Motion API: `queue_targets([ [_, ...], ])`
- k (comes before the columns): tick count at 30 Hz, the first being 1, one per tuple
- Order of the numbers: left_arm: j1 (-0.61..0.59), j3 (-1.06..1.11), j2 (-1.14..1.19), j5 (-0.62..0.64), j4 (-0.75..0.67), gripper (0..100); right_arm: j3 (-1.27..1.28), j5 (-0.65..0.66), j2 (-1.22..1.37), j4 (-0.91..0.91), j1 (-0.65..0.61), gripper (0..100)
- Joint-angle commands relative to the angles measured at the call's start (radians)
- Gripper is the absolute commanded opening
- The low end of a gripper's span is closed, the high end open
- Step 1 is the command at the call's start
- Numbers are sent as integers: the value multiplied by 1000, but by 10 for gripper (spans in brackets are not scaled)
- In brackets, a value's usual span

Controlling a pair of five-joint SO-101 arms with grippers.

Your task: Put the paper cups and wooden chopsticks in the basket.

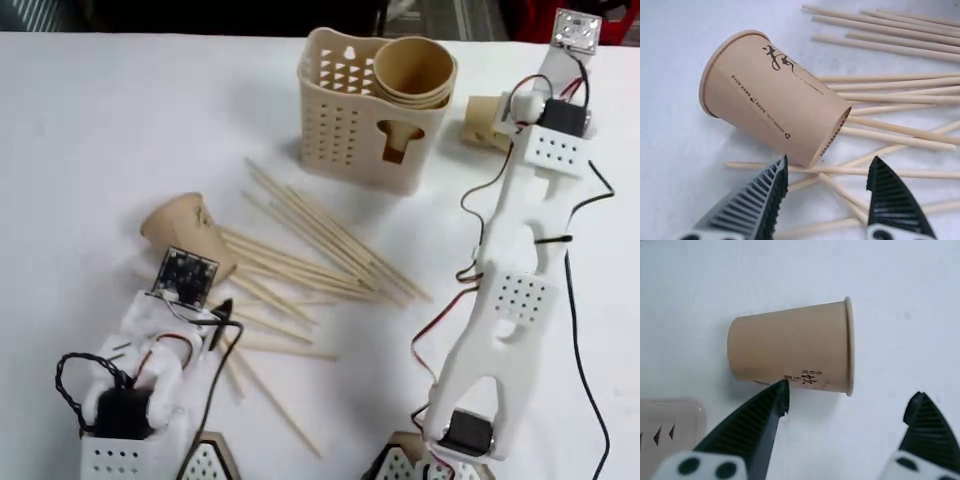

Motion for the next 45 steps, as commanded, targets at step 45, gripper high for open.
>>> queue_targets([
  [45,-2,-6,-13,8,-25,258,-84,256,151,-124,-70,238],
])
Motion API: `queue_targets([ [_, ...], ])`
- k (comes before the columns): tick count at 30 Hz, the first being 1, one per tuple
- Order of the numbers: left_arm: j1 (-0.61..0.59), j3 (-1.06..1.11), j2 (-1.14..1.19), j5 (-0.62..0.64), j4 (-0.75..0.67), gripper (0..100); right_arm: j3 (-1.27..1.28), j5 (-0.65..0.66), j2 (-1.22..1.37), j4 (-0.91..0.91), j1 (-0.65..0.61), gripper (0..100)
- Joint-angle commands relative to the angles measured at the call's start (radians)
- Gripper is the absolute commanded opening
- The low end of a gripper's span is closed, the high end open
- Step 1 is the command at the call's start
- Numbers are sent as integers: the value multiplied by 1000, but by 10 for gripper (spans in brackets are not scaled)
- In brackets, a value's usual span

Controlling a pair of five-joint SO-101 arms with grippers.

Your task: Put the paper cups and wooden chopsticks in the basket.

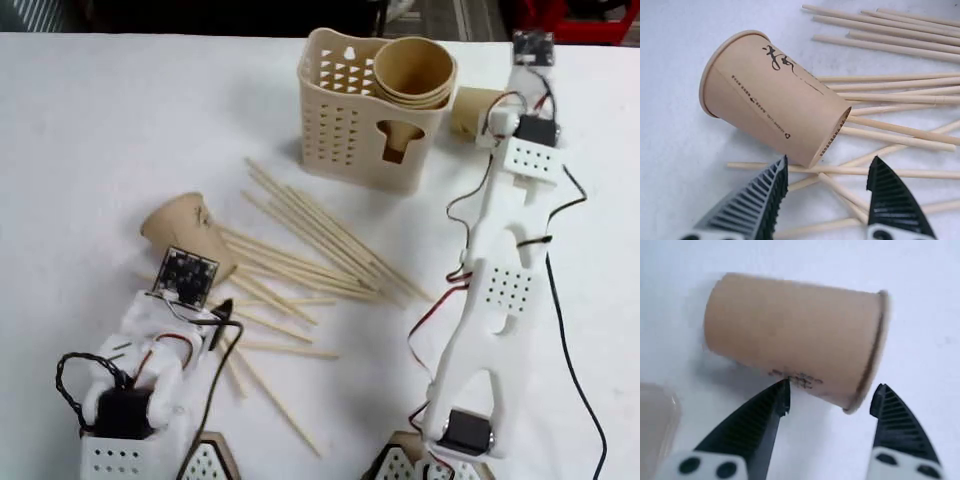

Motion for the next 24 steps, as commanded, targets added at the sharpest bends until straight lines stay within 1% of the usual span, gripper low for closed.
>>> queue_targets([
  [1,-2,-6,-13,8,-25,258,-43,58,-24,24,-38,209],
  [5,-2,-6,-13,8,-25,258,-43,91,-31,36,-44,91],
  [11,-2,-6,-13,8,-25,257,-44,103,-42,47,-7,19],
  [15,-2,-6,-13,8,-25,257,-83,106,-77,108,24,20],
  [17,-2,-6,-13,8,-25,257,-120,127,-96,159,33,20],
  [24,-2,-6,-13,8,-25,257,-354,242,-160,435,38,20],
])
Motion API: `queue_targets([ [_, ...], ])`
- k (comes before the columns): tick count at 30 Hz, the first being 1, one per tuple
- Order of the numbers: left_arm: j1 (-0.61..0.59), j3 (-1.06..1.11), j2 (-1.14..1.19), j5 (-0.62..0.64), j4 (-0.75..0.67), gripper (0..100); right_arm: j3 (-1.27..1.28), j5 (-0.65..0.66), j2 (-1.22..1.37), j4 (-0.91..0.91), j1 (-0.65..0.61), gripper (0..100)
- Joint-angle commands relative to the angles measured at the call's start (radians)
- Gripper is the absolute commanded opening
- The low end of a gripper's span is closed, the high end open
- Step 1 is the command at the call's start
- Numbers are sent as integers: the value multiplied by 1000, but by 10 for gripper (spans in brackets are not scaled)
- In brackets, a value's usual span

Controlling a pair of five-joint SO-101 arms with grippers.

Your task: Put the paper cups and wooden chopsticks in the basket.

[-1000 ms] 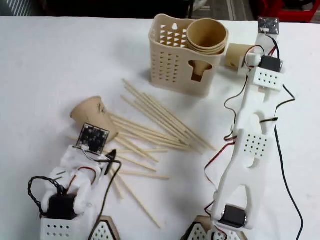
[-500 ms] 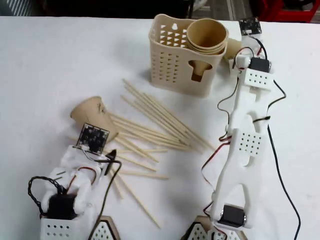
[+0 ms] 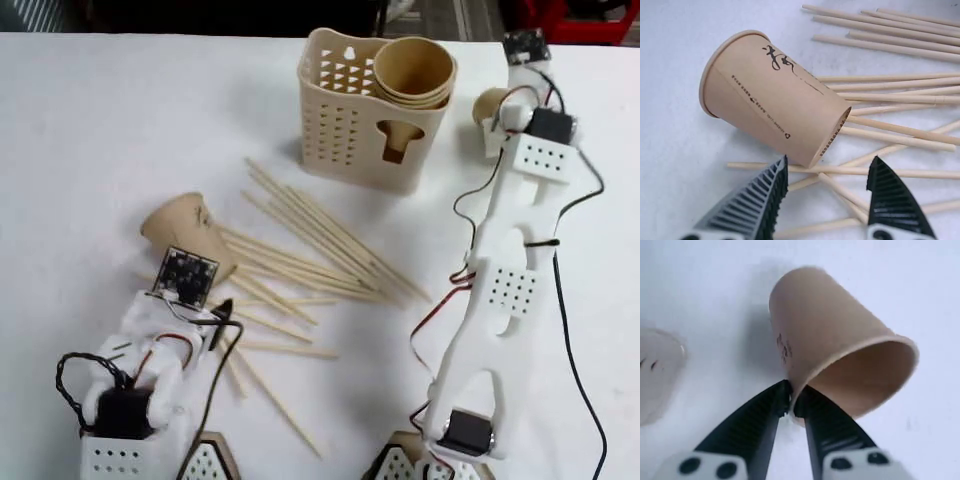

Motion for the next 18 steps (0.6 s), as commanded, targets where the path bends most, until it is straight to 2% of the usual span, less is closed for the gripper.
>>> queue_targets([
  [1,-2,-6,-13,8,-25,257,-115,54,-130,113,10,20],
  [11,-2,-6,-13,8,-25,257,-97,74,-450,203,2,20],
  [18,-2,-6,-13,8,-25,257,-94,74,-644,205,-74,20],
])
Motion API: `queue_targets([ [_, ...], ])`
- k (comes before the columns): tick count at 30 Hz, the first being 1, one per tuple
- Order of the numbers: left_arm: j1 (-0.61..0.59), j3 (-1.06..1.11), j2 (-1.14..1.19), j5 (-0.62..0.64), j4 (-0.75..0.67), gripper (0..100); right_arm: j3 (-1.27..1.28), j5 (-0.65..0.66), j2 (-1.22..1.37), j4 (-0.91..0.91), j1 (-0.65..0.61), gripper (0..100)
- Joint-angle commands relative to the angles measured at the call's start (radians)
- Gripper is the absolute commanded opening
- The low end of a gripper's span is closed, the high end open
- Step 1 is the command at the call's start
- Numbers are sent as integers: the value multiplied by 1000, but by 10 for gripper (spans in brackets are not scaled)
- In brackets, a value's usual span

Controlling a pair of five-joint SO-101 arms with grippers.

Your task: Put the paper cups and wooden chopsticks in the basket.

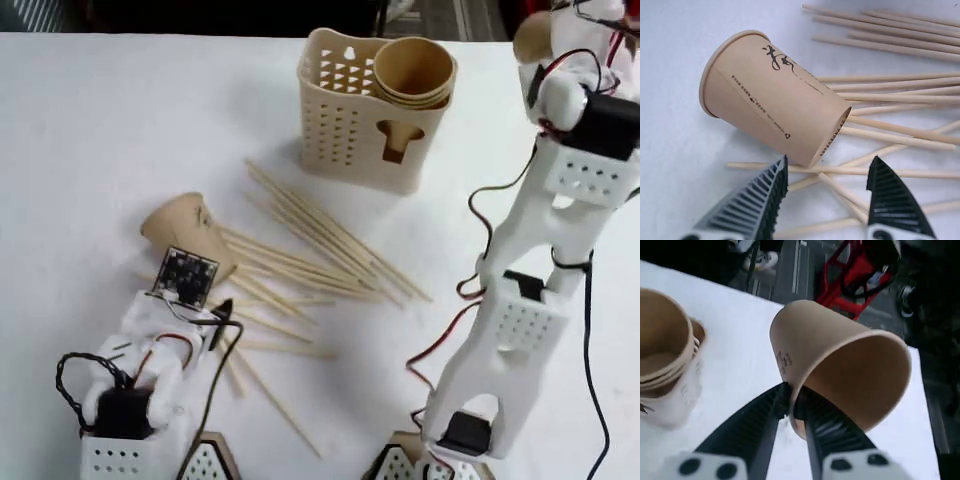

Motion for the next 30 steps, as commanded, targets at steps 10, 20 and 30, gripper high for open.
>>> queue_targets([
  [10,-2,-6,-13,8,-25,257,135,9,-272,10,-243,19],
  [20,-2,-6,-13,8,-25,257,459,77,-463,-33,-335,19],
  [30,-2,-6,-13,8,-25,257,496,75,-444,-197,-352,19],
])
